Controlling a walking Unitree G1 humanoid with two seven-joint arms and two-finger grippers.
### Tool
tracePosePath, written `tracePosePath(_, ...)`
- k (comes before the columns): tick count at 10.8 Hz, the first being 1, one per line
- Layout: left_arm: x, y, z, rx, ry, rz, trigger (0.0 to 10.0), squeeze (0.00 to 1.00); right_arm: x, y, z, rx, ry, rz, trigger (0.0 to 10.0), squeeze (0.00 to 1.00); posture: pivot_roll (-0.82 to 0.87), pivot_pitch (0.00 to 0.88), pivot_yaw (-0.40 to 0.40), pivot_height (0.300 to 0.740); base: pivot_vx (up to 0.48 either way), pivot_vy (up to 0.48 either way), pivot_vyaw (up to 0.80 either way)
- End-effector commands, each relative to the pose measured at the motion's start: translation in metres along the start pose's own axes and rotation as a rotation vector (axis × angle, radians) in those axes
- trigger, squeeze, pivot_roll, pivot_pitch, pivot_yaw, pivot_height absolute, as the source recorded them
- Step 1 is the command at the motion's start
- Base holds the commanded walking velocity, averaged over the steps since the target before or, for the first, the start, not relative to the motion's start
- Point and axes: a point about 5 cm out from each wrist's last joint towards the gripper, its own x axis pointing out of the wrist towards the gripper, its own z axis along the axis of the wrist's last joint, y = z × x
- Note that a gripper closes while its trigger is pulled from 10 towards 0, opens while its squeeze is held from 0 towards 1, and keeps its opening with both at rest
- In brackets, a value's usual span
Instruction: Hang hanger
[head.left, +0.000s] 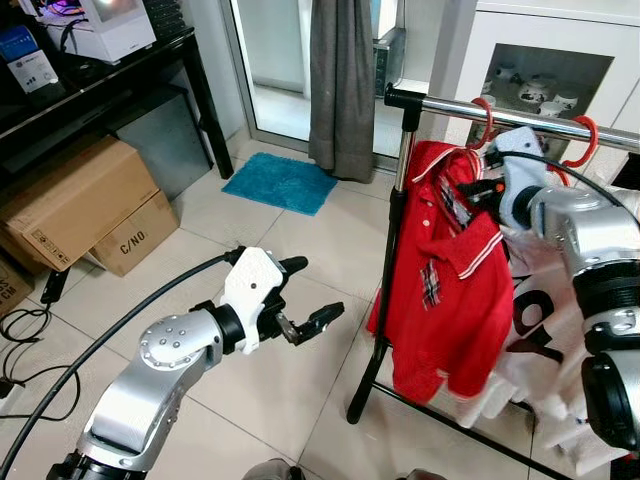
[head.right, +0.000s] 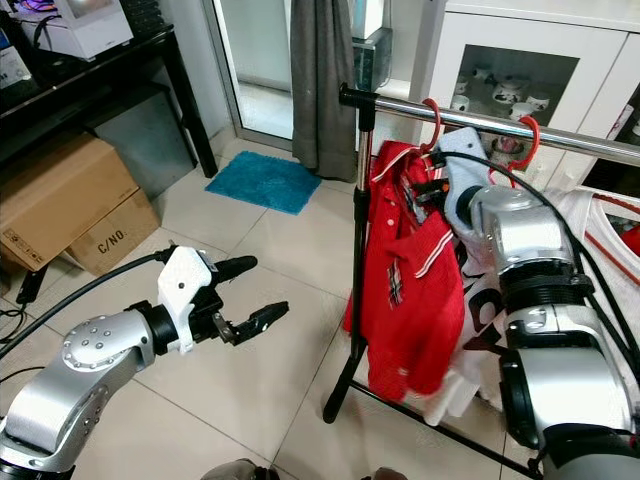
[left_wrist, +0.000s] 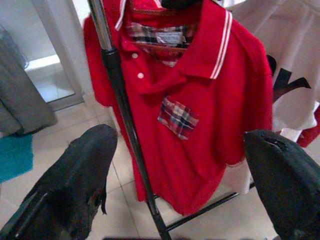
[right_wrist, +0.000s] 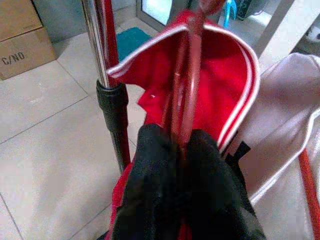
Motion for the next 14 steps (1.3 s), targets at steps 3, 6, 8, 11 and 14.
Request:
tracePosePath(3,-0.0014,0.0027,0.0005,0.024,0.010,0.006,10.0,0.00,0.0067,0.0065,0.0035,-0.026,0.006,0.005,10.0,0.00,-0.08,0.000,0.087,0.740,0.000,0.000,0.00)
tracePosePath(6,-0.0010,0.0030,0.0008,0.026,0.011,0.007,10.0,0.00,0.0087,0.0055,0.0040,-0.014,0.004,0.004,10.0,1.00,-0.08,0.001,0.086,0.740,0.000,0.000,0.00)
tracePosePath(8,-0.0005,0.0031,0.0010,0.027,0.009,0.008,10.0,0.00,0.0095,0.0045,0.0042,-0.028,0.008,-0.004,10.0,0.00,-0.08,0.002,0.086,0.740,0.000,0.000,0.00)
tracePosePath(11,0.0001,0.0027,0.0011,0.027,0.006,0.008,10.0,0.00,0.0114,0.0053,0.0051,0.008,-0.007,0.013,1.9,0.00,-0.08,0.004,0.083,0.740,0.000,0.000,0.00)
tracePosePath(14,-0.0003,0.0025,0.0008,0.026,0.005,0.009,10.0,0.00,0.0122,0.0061,0.0055,0.010,-0.014,0.028,0.0,0.00,-0.08,0.003,0.083,0.740,0.000,0.000,0.00)
